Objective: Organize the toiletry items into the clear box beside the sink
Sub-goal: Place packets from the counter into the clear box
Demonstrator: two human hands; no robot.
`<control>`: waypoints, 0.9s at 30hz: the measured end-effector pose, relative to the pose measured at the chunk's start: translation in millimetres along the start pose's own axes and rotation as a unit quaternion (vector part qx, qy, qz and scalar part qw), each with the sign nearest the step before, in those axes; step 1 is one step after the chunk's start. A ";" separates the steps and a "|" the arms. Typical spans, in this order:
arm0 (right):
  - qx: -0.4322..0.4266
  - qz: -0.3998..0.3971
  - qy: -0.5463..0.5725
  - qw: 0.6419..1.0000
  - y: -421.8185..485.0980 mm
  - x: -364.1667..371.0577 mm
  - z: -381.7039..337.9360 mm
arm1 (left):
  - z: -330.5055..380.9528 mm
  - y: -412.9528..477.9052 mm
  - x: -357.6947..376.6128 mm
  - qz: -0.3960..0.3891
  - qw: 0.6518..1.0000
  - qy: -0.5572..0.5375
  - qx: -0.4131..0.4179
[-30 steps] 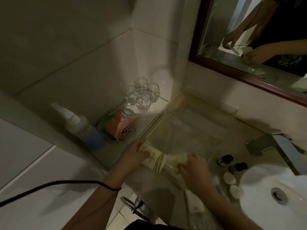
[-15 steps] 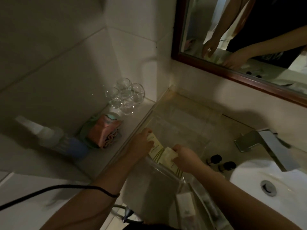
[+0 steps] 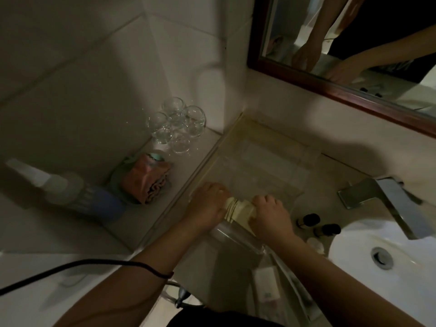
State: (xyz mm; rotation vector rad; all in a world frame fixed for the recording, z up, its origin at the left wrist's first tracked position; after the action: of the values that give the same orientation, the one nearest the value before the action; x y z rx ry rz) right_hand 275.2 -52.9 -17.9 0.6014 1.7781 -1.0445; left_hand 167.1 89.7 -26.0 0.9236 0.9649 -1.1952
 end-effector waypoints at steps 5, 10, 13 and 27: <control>-0.013 -0.013 0.005 1.000 -4.2 7.9 -0.9 | -3.2 4.2 3.7 -0.067 0.997 -0.040 -0.001; -0.022 -0.024 0.013 0.999 -10.5 13.7 1.9 | -7.1 10.2 5.2 -0.110 0.993 -0.028 -0.013; -0.019 -0.025 0.017 0.999 -11.6 14.7 3.1 | -7.8 9.5 5.5 -0.105 0.994 -0.028 -0.014; -0.015 -0.020 0.051 0.998 -21.9 1.0 10.1 | 12.4 9.1 -6.2 -0.088 0.995 -0.048 -0.008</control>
State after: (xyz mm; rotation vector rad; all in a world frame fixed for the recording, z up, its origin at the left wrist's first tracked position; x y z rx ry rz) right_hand 262.9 -72.9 -12.1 0.6127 1.8982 -1.0289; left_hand 176.7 81.2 -15.6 0.7723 0.9921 -1.3670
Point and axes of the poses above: each hand's wrist, its own y-axis towards the middle knuckle, its own x-axis out of the palm, z = x × y, the point moved 3 cm from there along y, towards the middle knuckle, and after that the axes turned 14 degrees about x, right-handed, at the moved point
